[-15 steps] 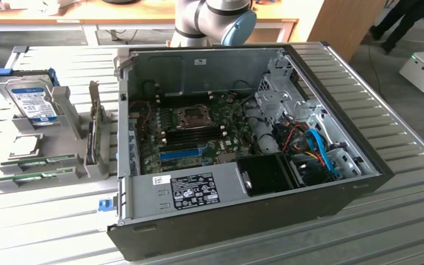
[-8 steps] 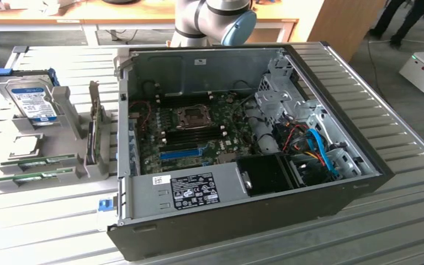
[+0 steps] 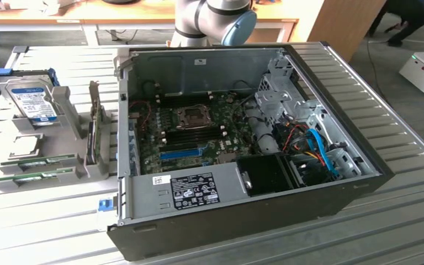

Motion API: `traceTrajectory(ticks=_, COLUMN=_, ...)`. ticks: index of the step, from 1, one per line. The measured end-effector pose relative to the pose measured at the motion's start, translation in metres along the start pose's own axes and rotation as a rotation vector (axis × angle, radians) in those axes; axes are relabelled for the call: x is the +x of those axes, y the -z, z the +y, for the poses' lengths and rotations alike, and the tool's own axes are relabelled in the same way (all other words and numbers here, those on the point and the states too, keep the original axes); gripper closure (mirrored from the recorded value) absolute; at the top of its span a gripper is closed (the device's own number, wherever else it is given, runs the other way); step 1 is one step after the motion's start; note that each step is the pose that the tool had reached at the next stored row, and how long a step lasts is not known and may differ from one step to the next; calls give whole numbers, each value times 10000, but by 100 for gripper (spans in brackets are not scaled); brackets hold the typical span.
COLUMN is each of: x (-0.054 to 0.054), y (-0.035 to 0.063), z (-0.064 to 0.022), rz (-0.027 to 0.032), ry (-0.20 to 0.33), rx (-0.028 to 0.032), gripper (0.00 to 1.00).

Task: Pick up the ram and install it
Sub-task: 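Pick up the ram and move it above insertion slot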

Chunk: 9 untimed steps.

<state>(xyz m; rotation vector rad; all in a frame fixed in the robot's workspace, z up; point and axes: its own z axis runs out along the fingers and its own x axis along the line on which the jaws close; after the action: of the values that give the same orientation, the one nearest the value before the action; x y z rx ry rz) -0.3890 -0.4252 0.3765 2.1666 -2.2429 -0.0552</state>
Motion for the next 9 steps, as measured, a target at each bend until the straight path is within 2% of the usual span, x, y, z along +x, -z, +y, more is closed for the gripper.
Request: traceTrajectory(ticks=9, x=0, y=1, z=-16, rz=-1, ry=10, rx=0, gripper=89)
